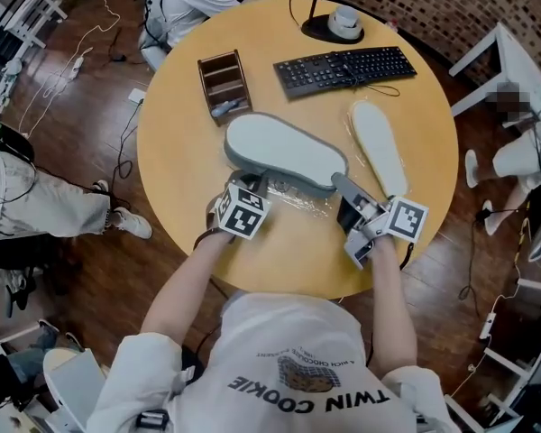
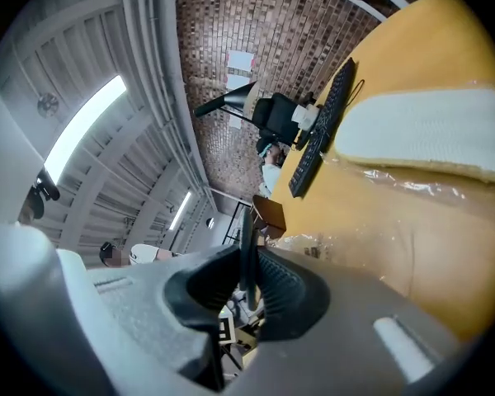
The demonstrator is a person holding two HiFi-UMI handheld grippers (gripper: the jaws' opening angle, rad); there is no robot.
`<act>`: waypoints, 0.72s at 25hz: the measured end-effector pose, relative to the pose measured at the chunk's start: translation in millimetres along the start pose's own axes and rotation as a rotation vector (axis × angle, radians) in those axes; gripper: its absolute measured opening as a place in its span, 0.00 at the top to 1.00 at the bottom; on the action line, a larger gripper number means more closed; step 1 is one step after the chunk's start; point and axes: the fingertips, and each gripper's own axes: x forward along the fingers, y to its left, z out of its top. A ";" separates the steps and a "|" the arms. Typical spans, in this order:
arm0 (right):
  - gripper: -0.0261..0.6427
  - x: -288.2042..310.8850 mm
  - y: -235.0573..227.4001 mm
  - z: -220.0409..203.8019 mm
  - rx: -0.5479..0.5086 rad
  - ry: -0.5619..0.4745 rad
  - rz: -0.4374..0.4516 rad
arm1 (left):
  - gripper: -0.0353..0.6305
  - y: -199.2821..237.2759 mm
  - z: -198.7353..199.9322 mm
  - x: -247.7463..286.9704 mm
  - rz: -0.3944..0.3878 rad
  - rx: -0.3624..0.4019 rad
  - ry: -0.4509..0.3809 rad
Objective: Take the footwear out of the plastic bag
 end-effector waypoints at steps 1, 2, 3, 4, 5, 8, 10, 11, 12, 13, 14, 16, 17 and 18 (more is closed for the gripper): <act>0.87 2.4 -4.0 -1.0 0.002 0.002 -0.011 | 0.94 0.4 -0.1 -0.1 -0.001 0.002 -0.001; 0.87 3.9 -9.1 -1.6 0.008 0.002 -0.025 | 0.94 0.9 -0.2 -0.1 -0.001 0.004 -0.003; 0.87 4.6 -15.0 -2.0 0.016 0.002 -0.040 | 0.94 1.4 -0.3 0.0 -0.001 0.004 -0.004; 0.87 4.9 -20.7 -2.4 0.021 0.002 -0.058 | 0.94 1.6 -0.4 0.3 -0.001 0.005 -0.005; 0.87 4.9 -25.9 -2.8 0.021 0.004 -0.076 | 0.94 1.6 -0.6 0.5 -0.001 0.006 -0.007; 0.87 5.6 -35.5 -5.1 -0.008 0.015 -0.120 | 0.94 1.6 -1.1 0.3 -0.004 0.005 -0.010; 0.87 6.8 -37.1 -7.2 -0.033 0.020 -0.134 | 0.94 1.8 -1.6 0.0 -0.010 0.000 -0.010; 0.87 5.8 -39.6 -9.7 -0.030 0.022 -0.158 | 0.94 1.8 -1.8 -0.3 -0.012 -0.001 -0.011; 0.87 5.3 -41.8 -12.6 -0.025 0.023 -0.181 | 0.94 1.8 -2.1 -0.6 -0.014 -0.001 -0.012; 0.87 6.0 -42.9 -15.3 -0.025 0.024 -0.191 | 0.94 1.6 -2.1 -1.0 -0.016 0.002 -0.015; 0.87 5.9 -45.4 -18.3 -0.024 0.027 -0.211 | 0.94 1.3 -1.9 -1.3 -0.018 0.006 -0.019; 0.87 4.7 -51.1 -21.7 -0.042 0.033 -0.247 | 0.94 1.0 -1.0 -1.5 -0.020 0.010 -0.025; 0.87 5.2 -51.9 -22.0 -0.057 0.034 -0.246 | 0.94 0.9 -0.6 -1.6 -0.021 0.009 -0.026; 0.87 5.8 -52.8 -23.2 -0.055 0.031 -0.243 | 0.94 0.9 -0.4 -1.8 -0.022 0.007 -0.027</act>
